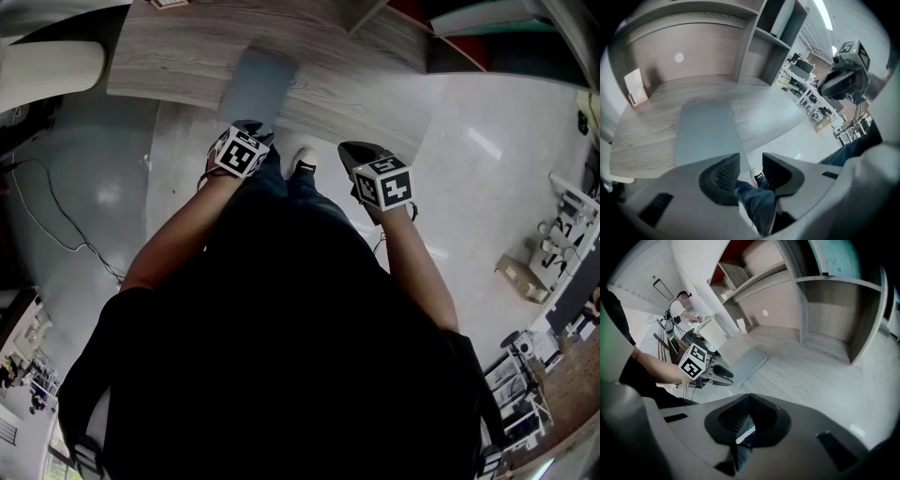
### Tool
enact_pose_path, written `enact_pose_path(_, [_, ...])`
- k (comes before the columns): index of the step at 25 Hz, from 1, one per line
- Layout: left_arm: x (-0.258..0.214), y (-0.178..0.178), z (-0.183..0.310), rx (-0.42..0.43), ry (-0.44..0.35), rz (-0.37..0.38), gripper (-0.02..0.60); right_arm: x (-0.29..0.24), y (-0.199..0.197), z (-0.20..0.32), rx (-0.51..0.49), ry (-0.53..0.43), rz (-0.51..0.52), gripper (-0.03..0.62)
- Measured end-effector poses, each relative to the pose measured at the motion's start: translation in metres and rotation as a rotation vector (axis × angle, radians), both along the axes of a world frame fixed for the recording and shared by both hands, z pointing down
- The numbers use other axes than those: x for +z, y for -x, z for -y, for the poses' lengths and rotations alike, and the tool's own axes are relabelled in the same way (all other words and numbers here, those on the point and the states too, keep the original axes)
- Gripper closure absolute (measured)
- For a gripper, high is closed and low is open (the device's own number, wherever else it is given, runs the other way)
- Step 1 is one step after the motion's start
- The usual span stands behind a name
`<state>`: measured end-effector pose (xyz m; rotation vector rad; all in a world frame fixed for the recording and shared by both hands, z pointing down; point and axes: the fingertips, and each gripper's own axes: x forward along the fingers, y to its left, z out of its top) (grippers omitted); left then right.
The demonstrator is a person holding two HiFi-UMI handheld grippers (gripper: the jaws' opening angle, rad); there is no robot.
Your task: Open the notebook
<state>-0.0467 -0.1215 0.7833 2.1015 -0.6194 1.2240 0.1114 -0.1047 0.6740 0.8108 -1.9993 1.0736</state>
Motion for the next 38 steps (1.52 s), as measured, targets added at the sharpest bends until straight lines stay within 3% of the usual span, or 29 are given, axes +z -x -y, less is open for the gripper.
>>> enact_pose_path(18, [0.036, 0.000, -0.011, -0.008, -0.053, 0.145, 0.403, 0.009, -0.012, -0.020, 0.001, 0.024, 0.001, 0.594])
enact_pose_path(29, [0.040, 0.001, -0.011, -0.020, -0.157, 0.230, 0.405, 0.010, -0.017, -0.028, -0.002, 0.025, 0.002, 0.594])
enact_pose_path(38, [0.040, 0.007, -0.004, -0.042, -0.196, 0.269, 0.403, 0.011, -0.022, -0.035, 0.001, 0.030, 0.003, 0.594])
